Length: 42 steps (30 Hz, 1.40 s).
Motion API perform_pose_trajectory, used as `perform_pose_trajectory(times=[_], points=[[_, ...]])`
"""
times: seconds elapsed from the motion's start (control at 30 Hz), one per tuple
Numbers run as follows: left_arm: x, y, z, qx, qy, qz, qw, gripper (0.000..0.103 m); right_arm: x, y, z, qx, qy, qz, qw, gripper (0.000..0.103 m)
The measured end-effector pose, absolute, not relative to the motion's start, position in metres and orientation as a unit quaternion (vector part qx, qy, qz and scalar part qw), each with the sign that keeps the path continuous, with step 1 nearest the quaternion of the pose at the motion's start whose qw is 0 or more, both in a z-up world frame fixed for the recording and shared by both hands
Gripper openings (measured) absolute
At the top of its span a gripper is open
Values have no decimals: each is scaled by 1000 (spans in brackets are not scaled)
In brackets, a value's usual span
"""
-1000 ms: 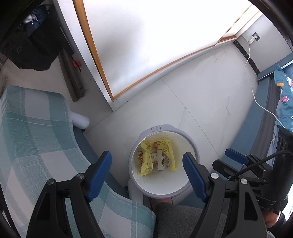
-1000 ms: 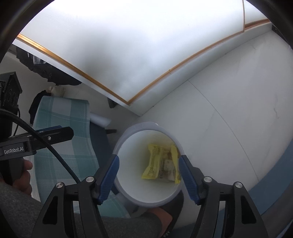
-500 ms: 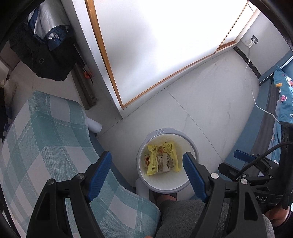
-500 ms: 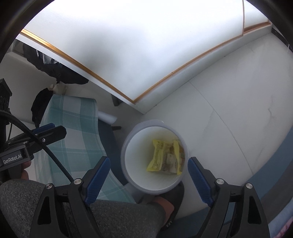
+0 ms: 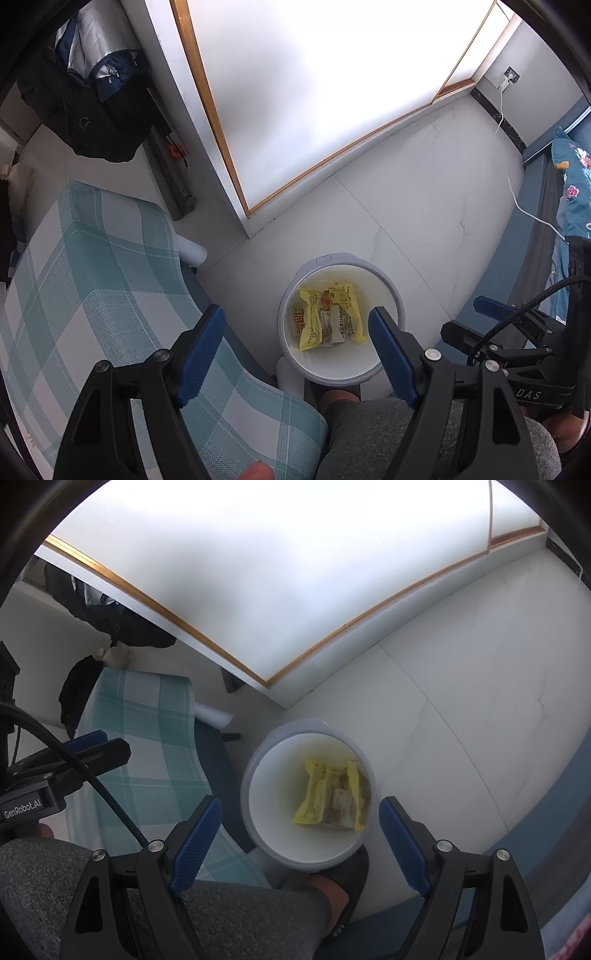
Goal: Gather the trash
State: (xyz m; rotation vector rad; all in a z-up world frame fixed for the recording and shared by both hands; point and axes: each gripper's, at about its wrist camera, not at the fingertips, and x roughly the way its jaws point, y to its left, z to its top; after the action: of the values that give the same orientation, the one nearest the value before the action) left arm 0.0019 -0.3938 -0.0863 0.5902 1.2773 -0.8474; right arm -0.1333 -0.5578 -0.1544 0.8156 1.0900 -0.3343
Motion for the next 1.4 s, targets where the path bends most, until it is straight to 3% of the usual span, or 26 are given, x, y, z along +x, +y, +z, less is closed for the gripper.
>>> perform_pose_trajectory(times=[1.4], points=[[-7,-395,-79,249,551,-403,687,77,-137,-559,-163,381,501,-156,761,87]])
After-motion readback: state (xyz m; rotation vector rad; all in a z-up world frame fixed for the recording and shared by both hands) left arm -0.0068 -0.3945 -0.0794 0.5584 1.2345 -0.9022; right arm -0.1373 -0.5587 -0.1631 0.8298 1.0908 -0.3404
